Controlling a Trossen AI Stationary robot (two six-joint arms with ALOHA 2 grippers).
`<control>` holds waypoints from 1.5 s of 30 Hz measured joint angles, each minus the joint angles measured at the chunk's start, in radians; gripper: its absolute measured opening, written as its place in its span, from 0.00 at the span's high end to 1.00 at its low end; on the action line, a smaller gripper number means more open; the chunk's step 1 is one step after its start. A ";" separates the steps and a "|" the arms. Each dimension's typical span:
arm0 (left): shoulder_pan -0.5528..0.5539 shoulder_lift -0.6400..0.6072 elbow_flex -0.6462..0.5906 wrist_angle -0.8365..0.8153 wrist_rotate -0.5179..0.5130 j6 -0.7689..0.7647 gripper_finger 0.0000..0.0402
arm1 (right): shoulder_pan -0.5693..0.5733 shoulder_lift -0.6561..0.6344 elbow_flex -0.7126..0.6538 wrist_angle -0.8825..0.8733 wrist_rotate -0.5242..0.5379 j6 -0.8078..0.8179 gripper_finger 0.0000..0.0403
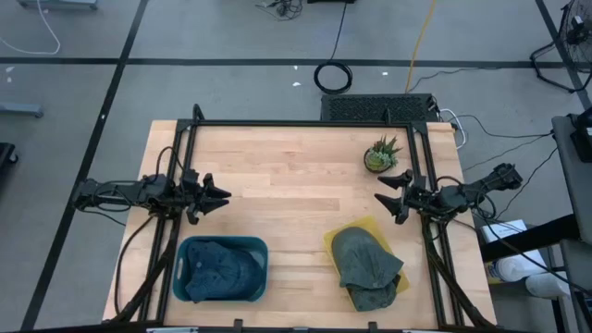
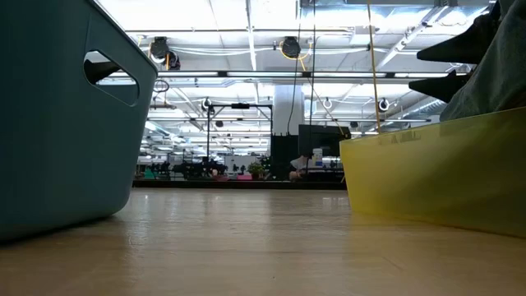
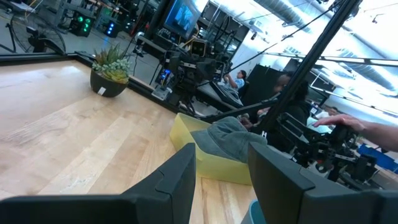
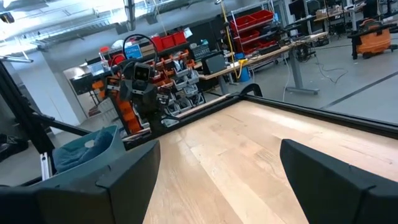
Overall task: Pick & Place hat
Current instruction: Return to Home Position
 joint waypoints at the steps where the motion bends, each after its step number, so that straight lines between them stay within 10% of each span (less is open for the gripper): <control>1: 0.000 0.000 0.000 0.000 0.000 0.000 0.62 | 0.000 0.000 0.000 -0.001 0.000 0.000 0.21; 45: 0.000 0.000 0.000 0.000 0.000 0.000 0.62 | 0.000 0.049 0.000 0.020 0.000 0.001 0.21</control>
